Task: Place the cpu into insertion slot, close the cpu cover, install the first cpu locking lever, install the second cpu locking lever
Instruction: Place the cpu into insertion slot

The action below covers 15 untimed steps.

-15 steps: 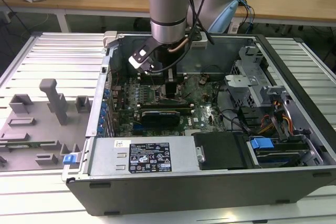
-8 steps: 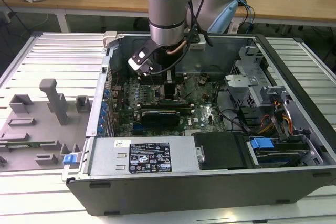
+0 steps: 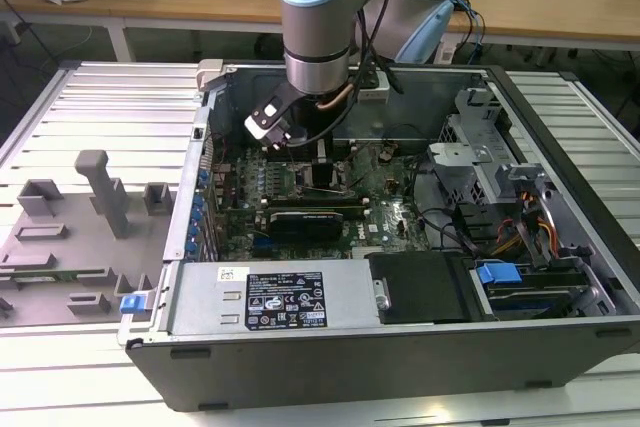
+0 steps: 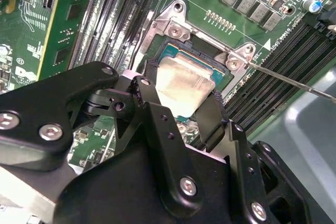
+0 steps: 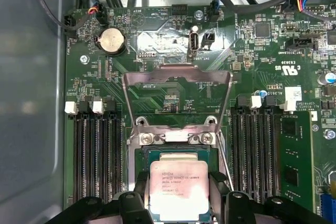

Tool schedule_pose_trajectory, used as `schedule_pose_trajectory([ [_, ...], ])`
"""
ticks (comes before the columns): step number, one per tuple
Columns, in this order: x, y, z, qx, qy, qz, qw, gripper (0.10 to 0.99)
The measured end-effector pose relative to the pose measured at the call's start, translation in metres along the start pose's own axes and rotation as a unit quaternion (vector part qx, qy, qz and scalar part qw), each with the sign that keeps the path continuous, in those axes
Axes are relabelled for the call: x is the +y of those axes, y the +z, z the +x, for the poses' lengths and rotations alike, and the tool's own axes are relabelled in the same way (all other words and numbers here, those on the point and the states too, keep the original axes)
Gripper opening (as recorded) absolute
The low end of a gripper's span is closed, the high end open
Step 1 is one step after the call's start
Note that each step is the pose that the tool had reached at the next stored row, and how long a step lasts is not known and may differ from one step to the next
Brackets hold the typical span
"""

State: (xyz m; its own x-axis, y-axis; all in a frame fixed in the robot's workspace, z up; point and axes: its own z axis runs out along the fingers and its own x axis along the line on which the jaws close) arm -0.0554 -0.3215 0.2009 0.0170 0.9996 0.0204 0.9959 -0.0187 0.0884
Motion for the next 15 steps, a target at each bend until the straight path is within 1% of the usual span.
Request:
schedule_pose_trajectory([
  [8, 0.0, 0.0002, 0.0001, 0.0001, 0.0, -0.0001, 1.0, 0.549],
  [10, 0.0, 0.0002, 0.0001, 0.0001, 0.0, -0.0001, 1.0, 0.675],
  [13, 0.0001, -0.0005, 0.0001, 0.0002, 0.0, -0.0002, 1.0, 0.675],
  [15, 0.0003, -0.0032, 0.0001, 0.0002, 0.0, -0.0001, 1.0, 0.675],
])
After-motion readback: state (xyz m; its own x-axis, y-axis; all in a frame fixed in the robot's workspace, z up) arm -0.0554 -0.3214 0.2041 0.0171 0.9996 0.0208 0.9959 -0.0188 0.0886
